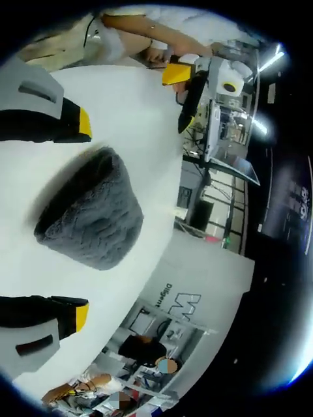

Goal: Open the folded towel by lifting each exposed corner and separating the folded layers until the towel lies flat within the target outline without major curled edges

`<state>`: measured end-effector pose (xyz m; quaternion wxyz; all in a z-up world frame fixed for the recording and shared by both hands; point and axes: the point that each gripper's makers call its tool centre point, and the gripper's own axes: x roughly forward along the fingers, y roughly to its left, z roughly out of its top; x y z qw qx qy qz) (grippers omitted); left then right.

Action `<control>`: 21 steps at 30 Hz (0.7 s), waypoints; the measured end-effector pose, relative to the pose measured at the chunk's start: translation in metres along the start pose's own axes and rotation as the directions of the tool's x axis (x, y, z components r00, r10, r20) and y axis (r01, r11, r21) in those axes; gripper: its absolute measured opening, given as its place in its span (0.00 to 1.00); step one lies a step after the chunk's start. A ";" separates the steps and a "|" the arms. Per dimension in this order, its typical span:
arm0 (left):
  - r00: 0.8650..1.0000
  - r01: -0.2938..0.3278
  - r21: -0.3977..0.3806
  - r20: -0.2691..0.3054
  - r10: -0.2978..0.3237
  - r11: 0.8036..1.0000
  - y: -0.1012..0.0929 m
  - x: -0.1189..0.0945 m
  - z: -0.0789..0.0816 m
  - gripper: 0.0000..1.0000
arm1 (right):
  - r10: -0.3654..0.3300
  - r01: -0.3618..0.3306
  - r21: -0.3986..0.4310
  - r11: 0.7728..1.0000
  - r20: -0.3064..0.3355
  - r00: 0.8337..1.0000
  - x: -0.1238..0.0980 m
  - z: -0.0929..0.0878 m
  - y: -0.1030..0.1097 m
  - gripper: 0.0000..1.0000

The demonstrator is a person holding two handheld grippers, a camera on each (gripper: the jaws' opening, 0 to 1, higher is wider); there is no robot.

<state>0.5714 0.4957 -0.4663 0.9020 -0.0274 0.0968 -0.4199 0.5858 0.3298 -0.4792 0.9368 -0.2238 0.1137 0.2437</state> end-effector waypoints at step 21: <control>1.000 0.003 -0.003 0.013 -0.003 1.000 0.000 -0.003 0.004 0.94 | -0.017 0.009 -0.139 0.990 -0.056 0.998 0.063 -0.001 0.032 0.69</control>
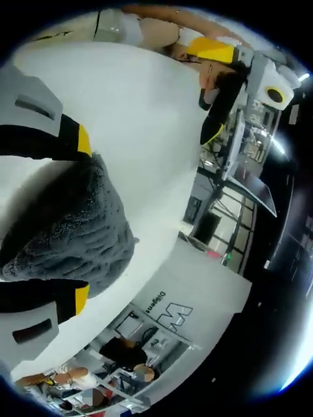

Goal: Open the folded towel by lifting each exposed corner and separating the folded layers until the towel lies flat within the target outline without major curled edges

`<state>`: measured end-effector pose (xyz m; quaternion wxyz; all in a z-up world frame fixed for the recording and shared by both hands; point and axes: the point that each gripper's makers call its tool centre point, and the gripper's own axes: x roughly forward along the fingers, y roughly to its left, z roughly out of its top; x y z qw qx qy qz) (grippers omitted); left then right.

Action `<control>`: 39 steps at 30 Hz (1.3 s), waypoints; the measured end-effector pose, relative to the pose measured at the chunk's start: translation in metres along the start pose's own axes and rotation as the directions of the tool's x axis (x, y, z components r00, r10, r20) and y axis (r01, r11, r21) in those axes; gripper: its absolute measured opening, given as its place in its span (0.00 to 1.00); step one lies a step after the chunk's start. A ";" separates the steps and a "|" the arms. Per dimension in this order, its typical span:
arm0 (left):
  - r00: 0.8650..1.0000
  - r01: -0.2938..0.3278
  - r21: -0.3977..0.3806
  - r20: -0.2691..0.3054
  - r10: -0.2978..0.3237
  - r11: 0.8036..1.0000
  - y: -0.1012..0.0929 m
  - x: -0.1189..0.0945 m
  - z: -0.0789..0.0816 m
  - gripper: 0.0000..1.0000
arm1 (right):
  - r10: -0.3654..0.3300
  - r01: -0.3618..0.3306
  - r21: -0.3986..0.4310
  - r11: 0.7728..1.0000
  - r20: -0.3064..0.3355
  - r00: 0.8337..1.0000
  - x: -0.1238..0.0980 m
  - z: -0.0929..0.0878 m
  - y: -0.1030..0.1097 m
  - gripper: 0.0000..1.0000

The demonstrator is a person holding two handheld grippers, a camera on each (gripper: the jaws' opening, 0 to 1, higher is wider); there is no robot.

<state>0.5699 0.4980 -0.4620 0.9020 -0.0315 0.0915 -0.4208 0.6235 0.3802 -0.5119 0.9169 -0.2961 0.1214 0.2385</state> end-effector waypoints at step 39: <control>1.000 0.018 -0.006 -0.008 -0.018 1.000 -0.006 0.001 -0.006 0.94 | -0.171 0.023 0.454 0.891 0.287 0.943 -0.058 0.008 -0.076 0.11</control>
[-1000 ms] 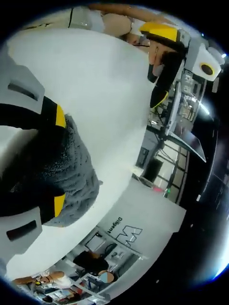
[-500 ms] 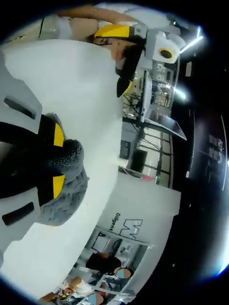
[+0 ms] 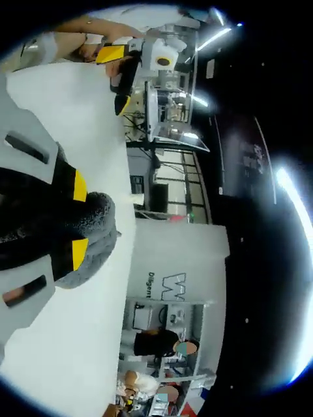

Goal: Open the folded towel by lifting each exposed corner and separating the folded layers until the towel lies flat within the target outline without major curled edges

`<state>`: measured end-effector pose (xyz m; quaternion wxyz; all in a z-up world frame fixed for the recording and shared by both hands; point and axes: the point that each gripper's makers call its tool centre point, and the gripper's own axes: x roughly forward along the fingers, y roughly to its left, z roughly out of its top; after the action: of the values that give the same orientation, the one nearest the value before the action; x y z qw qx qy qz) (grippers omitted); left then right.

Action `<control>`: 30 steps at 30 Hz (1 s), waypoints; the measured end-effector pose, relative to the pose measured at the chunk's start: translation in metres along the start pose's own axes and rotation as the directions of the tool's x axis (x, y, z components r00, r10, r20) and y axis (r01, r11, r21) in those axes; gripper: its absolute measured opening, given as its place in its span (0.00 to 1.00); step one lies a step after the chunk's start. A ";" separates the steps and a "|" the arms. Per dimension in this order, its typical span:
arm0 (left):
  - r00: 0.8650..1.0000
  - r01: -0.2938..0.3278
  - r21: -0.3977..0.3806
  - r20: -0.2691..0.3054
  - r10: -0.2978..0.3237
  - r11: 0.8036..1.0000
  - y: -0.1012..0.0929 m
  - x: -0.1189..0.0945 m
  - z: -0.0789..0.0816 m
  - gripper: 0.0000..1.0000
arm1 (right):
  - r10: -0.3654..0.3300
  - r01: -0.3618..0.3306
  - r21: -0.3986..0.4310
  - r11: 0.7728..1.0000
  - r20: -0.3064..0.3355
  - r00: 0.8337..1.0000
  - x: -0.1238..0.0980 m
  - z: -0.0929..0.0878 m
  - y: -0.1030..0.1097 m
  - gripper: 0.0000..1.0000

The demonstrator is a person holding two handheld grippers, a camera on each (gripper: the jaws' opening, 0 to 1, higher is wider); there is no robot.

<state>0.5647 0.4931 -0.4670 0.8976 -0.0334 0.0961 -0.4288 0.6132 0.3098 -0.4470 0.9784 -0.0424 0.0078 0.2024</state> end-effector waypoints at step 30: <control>1.000 0.006 0.022 -0.024 -0.005 1.000 -0.007 0.005 -0.004 0.93 | -0.347 0.351 0.124 0.928 -0.053 0.936 -0.063 -0.039 -0.110 0.10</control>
<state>0.5615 0.4846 -0.4708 0.8956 -0.0188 0.1023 -0.4326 0.5988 0.1812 -0.4748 0.9991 0.0186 0.0282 0.0238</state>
